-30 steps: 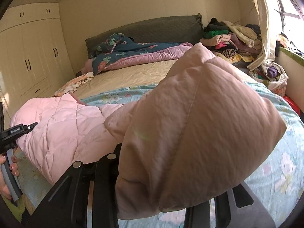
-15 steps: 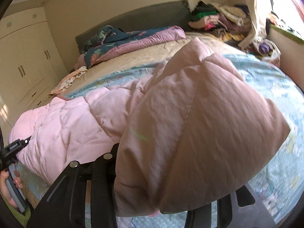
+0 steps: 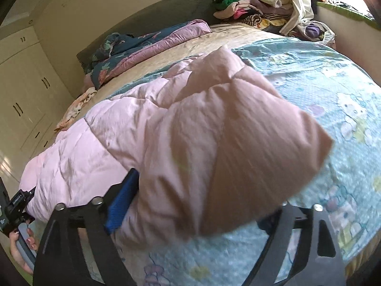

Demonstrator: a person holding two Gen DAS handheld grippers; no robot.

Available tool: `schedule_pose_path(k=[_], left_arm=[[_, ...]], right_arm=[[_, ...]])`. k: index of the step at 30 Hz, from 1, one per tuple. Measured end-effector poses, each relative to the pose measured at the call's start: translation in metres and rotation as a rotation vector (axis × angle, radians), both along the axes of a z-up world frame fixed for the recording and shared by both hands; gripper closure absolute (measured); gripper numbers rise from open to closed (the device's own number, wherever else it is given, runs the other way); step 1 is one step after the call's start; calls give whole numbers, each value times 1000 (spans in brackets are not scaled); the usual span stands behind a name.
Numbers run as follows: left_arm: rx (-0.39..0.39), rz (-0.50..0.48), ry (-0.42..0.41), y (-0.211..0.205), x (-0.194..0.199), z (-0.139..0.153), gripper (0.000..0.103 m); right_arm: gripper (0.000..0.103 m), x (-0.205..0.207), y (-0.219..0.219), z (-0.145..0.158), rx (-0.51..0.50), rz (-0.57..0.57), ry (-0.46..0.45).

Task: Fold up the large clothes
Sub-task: 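Lower the bundle onto the sheet and open both tools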

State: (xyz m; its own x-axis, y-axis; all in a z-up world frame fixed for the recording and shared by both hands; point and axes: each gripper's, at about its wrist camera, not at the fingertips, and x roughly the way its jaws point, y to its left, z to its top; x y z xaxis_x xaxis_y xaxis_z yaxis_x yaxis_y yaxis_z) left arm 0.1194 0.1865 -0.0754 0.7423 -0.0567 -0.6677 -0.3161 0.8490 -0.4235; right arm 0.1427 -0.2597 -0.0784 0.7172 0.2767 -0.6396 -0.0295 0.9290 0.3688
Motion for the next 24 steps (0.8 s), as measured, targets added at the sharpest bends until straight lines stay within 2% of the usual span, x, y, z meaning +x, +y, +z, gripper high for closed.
schedule_pose_path(k=[3,6,15,24], left_arm=[[10,12,8,3,-9,1,15],[25,21,6,6,-19,4,10],[72,33,1,4,-43,17,10],[131,25,-77,-5,-72,56,10]], right_arm=[[9,-14,-4,2,-19,-4,-6],[5,-26,-5,5,-38,-10,-14],[4,-55,-17,16,-58,-27,-50],[4,-98,-11,63,-132,-20,-195]])
